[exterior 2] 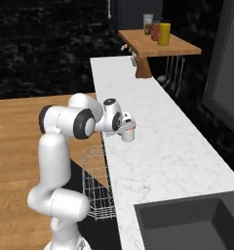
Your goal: Pick up the cup and bowl from the counter, place them in the dishwasher, and close the dishwasher door.
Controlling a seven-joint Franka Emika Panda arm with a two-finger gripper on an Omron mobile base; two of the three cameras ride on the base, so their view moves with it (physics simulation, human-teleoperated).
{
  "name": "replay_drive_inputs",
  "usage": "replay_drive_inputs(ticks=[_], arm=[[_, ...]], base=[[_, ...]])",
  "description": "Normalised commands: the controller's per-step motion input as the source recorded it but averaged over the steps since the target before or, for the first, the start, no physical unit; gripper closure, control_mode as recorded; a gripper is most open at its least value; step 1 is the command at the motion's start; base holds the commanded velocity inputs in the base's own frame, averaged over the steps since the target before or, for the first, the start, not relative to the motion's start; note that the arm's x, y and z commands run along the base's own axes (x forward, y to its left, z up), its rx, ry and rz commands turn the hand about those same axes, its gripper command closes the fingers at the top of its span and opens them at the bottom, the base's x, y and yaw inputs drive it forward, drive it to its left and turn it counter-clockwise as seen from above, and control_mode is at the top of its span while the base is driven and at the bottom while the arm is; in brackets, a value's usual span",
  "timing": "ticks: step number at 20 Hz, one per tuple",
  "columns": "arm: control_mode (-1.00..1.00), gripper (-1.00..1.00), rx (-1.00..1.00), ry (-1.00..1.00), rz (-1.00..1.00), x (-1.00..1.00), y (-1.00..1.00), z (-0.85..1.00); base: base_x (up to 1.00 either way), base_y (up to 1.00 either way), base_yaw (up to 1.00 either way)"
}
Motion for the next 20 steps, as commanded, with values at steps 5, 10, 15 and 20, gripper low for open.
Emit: replay_drive_inputs(ticks=[5,10,15,20], arm=[[-1.00,1.00,0.00,-0.02,0.01,-0.29,0.02,0.00],[-1.00,1.00,0.00,-0.07,0.00,-0.63,0.22,0.00],[-1.00,1.00,-0.01,-0.10,0.00,-0.95,0.58,0.00],[-1.00,1.00,-0.03,-0.01,0.00,-0.78,0.99,0.00]], base=[[0.00,0.00,0.00],[0.00,0.00,0.00],[0.00,0.00,0.00],[0.00,0.00,0.00]])
